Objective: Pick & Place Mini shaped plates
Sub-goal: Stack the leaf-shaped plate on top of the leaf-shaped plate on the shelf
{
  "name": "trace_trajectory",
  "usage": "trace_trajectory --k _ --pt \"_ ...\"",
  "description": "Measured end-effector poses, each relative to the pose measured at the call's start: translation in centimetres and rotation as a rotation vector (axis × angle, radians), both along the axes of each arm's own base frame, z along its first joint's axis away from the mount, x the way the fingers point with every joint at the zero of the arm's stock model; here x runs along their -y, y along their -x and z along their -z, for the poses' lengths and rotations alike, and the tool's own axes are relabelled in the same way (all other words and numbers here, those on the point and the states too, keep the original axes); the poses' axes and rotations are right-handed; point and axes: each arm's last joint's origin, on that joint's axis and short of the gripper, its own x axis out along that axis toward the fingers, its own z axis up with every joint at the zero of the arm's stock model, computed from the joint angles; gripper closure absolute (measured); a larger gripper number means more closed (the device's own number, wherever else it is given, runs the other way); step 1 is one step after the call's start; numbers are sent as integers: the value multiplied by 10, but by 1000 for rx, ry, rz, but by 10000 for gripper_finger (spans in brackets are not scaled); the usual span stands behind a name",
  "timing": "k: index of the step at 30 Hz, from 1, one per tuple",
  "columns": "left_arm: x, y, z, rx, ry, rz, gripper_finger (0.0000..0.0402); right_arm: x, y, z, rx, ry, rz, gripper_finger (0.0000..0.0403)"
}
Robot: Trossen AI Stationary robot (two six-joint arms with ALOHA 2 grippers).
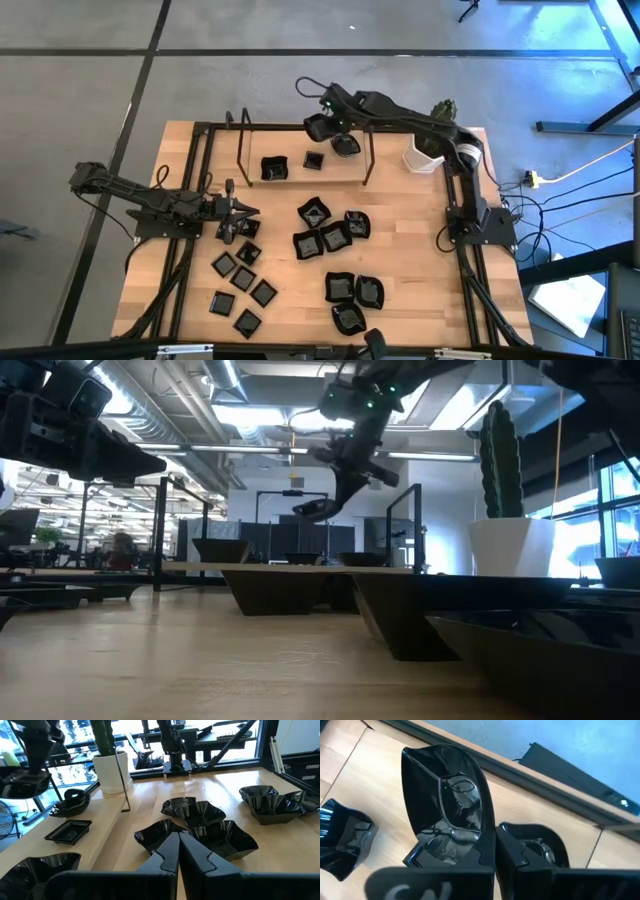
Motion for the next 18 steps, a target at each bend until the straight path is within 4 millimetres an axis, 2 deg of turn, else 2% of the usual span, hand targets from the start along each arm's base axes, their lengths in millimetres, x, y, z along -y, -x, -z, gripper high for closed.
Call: trace_trajectory --k 5,9,13,18 --pt "0 0 0 0 6 6 395 -11 -12 -24 5 80 -44 403" --pt "0 0 0 0 6 6 398 -20 -3 -37 -133 101 13 403" --pt "0 0 0 0 7 6 395 -23 5 -24 -279 15 97 403" --pt "0 0 0 2 19 5 394 -19 -6 7 -351 -53 122 403"
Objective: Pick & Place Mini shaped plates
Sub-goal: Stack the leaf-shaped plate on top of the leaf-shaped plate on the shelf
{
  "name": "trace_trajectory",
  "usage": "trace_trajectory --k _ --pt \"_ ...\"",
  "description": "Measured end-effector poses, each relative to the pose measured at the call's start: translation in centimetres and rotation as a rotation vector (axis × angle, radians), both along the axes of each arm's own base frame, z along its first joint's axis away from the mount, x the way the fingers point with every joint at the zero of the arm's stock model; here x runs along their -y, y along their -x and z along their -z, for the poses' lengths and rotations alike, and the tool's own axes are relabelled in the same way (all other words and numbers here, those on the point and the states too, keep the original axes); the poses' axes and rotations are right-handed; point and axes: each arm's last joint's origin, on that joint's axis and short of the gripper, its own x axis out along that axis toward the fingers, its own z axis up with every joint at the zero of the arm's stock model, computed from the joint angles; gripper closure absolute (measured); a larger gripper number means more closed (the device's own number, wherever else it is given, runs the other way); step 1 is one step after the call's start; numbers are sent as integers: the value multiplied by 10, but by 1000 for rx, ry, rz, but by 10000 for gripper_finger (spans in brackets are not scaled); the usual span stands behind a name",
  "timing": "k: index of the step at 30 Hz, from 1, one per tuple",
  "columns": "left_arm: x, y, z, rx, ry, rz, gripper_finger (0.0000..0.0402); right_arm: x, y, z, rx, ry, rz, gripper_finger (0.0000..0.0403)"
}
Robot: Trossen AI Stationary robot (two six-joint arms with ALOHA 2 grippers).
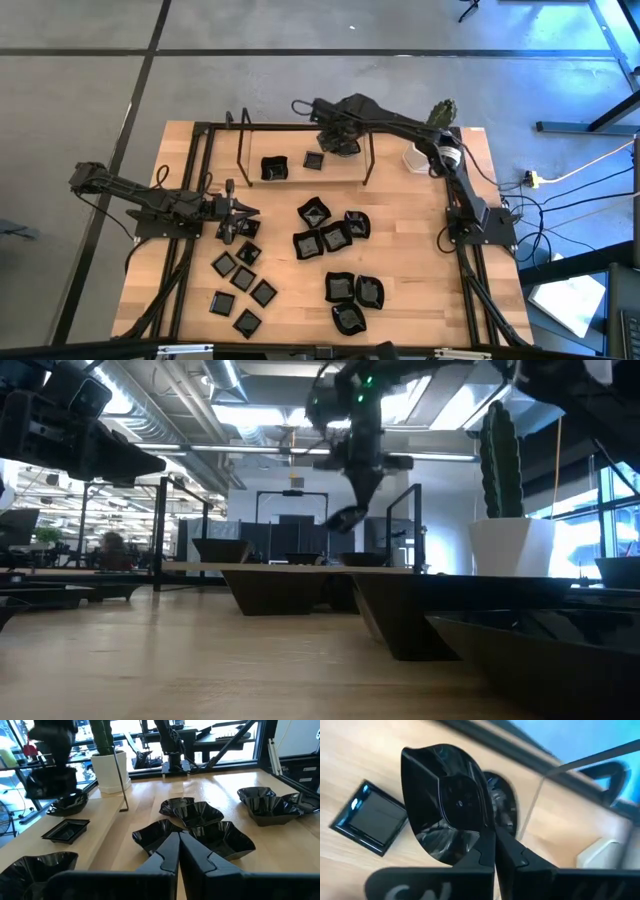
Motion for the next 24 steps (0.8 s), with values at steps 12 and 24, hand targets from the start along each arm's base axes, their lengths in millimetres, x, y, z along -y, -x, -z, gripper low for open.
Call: trace_trajectory --k 12,24 --pt "0 0 0 0 -2 4 394 9 -4 18 -37 -33 19 403" --pt "0 0 0 0 6 6 396 5 6 16 -119 -23 76 403"
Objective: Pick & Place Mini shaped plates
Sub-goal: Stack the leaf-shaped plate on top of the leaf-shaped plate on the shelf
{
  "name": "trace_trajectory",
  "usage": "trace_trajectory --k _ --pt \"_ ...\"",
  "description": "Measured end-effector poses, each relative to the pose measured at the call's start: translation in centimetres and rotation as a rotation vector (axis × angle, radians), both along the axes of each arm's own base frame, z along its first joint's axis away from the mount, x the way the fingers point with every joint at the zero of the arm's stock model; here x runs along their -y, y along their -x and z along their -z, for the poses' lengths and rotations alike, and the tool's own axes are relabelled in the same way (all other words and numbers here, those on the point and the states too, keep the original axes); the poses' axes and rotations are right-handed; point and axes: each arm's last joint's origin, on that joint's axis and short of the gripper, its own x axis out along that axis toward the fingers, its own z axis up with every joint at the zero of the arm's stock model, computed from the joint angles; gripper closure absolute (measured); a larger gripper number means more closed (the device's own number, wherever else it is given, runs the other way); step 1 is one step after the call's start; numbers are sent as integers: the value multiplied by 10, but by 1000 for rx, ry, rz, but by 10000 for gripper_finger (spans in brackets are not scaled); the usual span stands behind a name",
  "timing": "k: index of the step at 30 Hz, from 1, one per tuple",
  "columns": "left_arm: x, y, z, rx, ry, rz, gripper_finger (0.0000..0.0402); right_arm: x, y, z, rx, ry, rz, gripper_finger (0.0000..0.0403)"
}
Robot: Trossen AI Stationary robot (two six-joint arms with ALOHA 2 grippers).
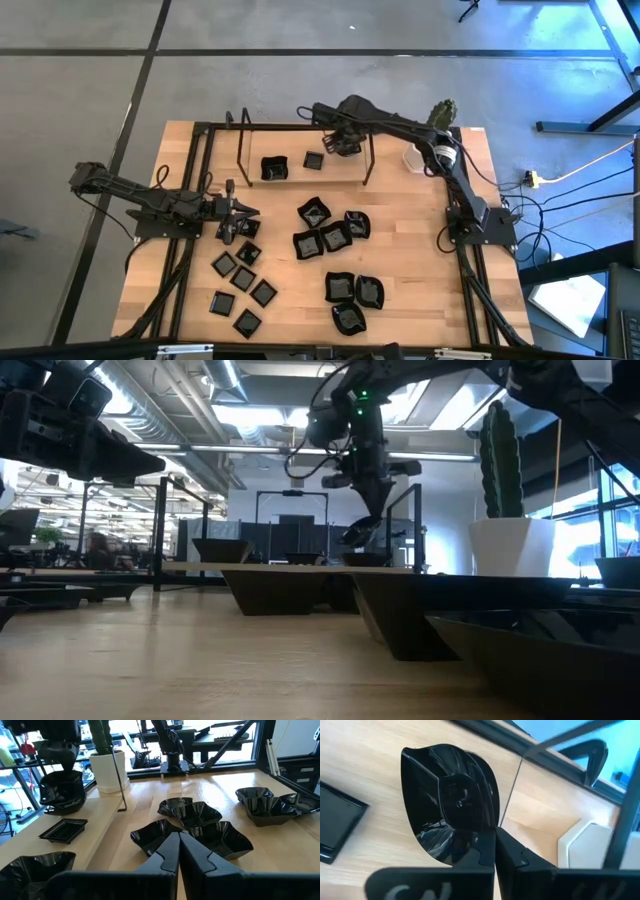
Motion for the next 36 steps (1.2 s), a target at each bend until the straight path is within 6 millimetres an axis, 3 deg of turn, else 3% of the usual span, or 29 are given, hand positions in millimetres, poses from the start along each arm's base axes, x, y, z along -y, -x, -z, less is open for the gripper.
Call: trace_trajectory --k 8,14,24,36 --pt "0 0 0 0 0 0 396 0 -1 16 -32 -29 -32 399" --pt "0 0 0 0 1 0 396 -1 0 26 -47 -100 -76 364" --pt "0 0 0 0 3 0 397 1 -2 15 -34 -43 -94 314" --pt "0 0 0 0 2 0 396 -1 -6 16 -61 -32 -200 305"
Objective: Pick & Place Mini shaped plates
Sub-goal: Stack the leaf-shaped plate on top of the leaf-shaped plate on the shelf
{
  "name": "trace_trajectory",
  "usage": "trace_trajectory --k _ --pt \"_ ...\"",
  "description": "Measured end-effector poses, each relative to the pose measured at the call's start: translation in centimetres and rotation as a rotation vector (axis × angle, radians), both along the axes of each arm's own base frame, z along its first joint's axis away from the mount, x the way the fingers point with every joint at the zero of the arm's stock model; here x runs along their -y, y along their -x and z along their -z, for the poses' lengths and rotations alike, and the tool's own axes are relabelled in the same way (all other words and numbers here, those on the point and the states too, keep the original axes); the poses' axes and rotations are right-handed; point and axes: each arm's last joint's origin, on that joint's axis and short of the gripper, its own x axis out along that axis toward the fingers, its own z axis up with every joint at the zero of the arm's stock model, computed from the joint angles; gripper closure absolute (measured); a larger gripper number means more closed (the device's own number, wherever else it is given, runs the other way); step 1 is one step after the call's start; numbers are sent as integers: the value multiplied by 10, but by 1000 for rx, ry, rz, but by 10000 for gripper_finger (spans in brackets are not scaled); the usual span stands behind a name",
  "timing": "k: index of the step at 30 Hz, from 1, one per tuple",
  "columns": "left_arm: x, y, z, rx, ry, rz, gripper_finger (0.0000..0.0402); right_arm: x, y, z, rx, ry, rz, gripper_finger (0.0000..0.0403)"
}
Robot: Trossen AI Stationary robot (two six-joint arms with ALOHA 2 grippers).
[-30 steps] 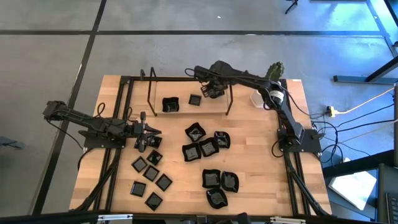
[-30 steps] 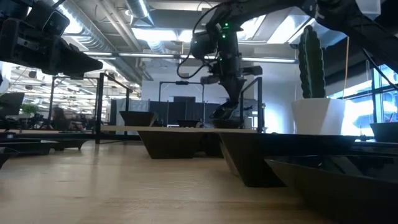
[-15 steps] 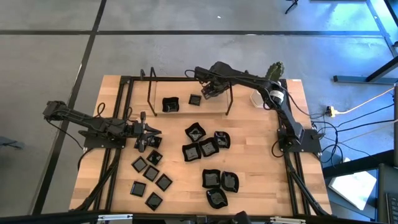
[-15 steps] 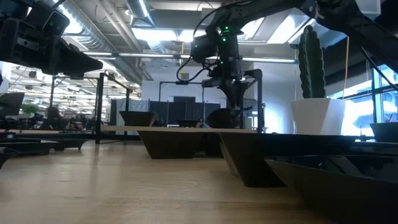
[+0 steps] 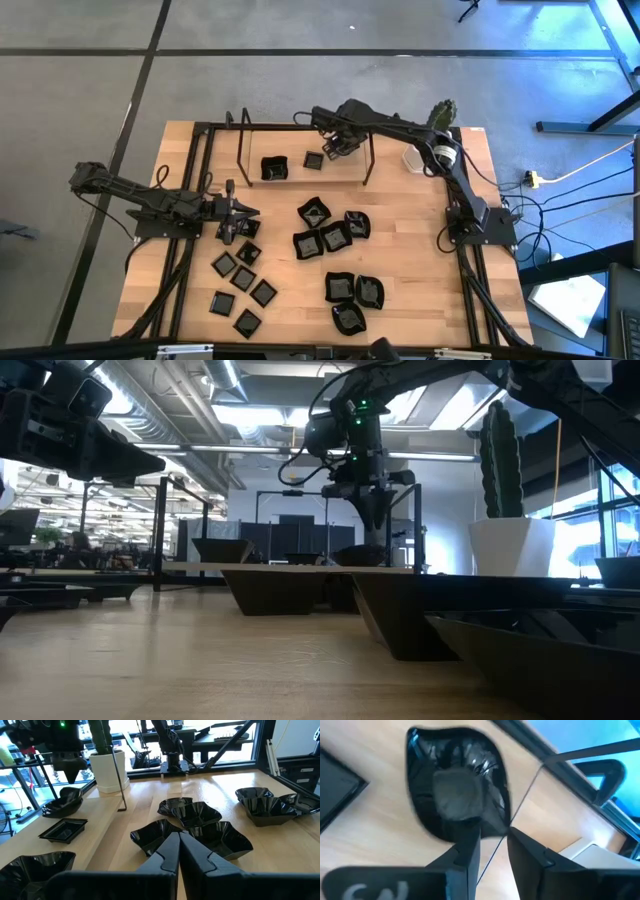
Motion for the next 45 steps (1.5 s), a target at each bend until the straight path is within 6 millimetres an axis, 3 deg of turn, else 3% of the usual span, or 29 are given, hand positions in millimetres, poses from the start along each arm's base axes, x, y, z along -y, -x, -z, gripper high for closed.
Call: trace_trajectory --k 8,13,16,21,26,29,32,35,39,45 --pt "0 0 0 0 0 0 394 -2 -5 3 -6 29 -61 305" --pt "0 0 0 -1 -1 0 395 -9 -19 -8 38 104 -250 305" --pt "0 0 0 -2 -13 2 397 -31 -32 -34 136 238 -406 307" --pt "0 0 0 -3 -13 3 395 -77 -37 -99 447 404 -668 337" --pt "1 0 1 -9 2 35 395 -130 -12 -150 723 444 -952 387" --pt "1 0 1 -10 6 49 397 -154 11 -158 845 452 -1055 396" --pt "1 0 1 -9 9 48 397 -166 41 -156 977 496 -1044 393" --pt "1 0 1 -9 18 47 395 -168 71 -142 1147 502 -994 399" --pt "1 0 1 -8 13 43 394 -173 95 -96 1206 405 -1054 398" --pt "1 0 1 -9 12 43 397 -200 116 -19 1224 338 -1243 399"
